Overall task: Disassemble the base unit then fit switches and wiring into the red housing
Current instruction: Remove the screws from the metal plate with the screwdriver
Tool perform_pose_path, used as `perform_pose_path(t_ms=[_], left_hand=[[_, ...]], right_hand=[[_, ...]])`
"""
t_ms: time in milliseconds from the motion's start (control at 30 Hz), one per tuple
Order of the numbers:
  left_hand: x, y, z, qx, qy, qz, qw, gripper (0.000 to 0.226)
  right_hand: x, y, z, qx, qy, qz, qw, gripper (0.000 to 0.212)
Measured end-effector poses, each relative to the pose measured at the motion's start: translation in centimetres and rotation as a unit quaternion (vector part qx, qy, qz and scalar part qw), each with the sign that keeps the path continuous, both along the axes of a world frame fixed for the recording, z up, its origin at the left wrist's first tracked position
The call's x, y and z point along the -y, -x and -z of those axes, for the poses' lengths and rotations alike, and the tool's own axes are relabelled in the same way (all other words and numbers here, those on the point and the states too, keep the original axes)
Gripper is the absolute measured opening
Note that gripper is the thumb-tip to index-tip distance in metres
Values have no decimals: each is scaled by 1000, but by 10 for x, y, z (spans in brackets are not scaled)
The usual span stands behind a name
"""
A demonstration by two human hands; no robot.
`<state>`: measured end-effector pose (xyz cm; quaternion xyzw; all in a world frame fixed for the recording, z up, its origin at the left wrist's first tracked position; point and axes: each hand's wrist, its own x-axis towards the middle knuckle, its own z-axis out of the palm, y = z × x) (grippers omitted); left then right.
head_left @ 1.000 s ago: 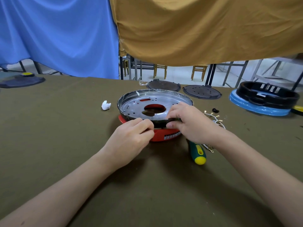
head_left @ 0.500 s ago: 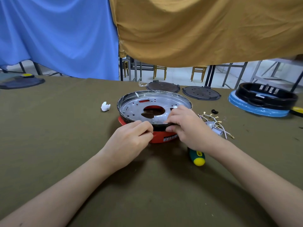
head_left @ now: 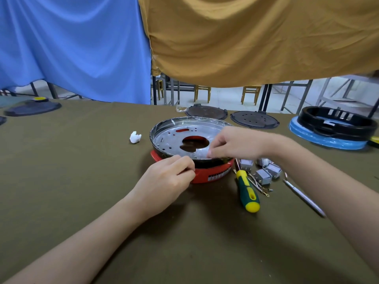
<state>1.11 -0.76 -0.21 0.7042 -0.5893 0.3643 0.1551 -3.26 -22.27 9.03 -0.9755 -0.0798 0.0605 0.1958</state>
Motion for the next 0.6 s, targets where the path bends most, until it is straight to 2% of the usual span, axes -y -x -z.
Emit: perform_pose_path(t_ms=[133, 300, 600], left_hand=[[-1, -1, 0, -2, -3, 0, 1000, 11], [-1, 0, 0, 1, 1, -4, 1000, 11], [-2, 1, -3, 7, 4, -5, 1000, 12]], right_hand=[[-3, -24, -17, -97, 16, 9, 995, 6], [-13, -43, -19, -159, 61, 3, 985, 7], [-10, -49, -18, -192, 43, -29, 980, 14]])
